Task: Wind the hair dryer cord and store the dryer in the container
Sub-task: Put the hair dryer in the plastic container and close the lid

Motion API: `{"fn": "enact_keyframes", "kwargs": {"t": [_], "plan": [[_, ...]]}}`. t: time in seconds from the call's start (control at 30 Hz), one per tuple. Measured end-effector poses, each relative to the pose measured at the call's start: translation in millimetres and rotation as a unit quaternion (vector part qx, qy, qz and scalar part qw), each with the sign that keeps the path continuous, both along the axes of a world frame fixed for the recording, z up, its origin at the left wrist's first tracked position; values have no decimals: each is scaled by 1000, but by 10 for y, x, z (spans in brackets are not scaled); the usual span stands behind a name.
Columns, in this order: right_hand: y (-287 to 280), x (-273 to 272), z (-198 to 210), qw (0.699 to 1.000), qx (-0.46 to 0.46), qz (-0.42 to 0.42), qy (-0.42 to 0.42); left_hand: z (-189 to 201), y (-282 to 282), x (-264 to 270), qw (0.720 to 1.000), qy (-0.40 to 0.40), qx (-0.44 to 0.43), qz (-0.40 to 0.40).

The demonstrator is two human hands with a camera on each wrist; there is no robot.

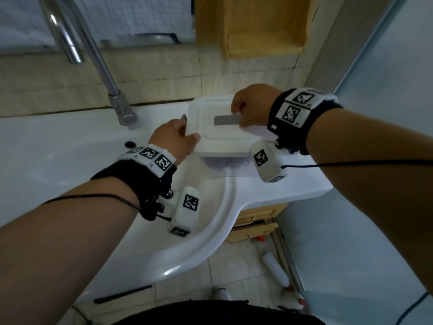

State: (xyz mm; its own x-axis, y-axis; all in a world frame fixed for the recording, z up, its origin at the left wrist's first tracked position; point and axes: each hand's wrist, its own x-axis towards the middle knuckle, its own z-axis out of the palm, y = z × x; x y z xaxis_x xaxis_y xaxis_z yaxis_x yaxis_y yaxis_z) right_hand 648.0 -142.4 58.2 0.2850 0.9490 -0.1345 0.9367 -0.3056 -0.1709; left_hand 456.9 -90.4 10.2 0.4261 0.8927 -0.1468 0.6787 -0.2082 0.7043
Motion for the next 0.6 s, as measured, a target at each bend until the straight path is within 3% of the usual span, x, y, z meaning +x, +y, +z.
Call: {"fn": "enact_keyframes", "kwargs": {"t": [0.17, 0.3, 0.43, 0.6], "plan": [[-187, 212, -73, 996, 32, -70, 42, -44, 38, 36, 999, -18, 31, 17], [-366, 284, -151, 988, 71, -129, 45, -97, 46, 73, 997, -13, -41, 57], [-527, 329, -239, 975, 98, -200, 5, -112, -17, 125, 966, -145, -187, 103], [-533, 370, -311, 962, 105, -250, 41, -87, -23, 175, 968, -176, -155, 91]]}}
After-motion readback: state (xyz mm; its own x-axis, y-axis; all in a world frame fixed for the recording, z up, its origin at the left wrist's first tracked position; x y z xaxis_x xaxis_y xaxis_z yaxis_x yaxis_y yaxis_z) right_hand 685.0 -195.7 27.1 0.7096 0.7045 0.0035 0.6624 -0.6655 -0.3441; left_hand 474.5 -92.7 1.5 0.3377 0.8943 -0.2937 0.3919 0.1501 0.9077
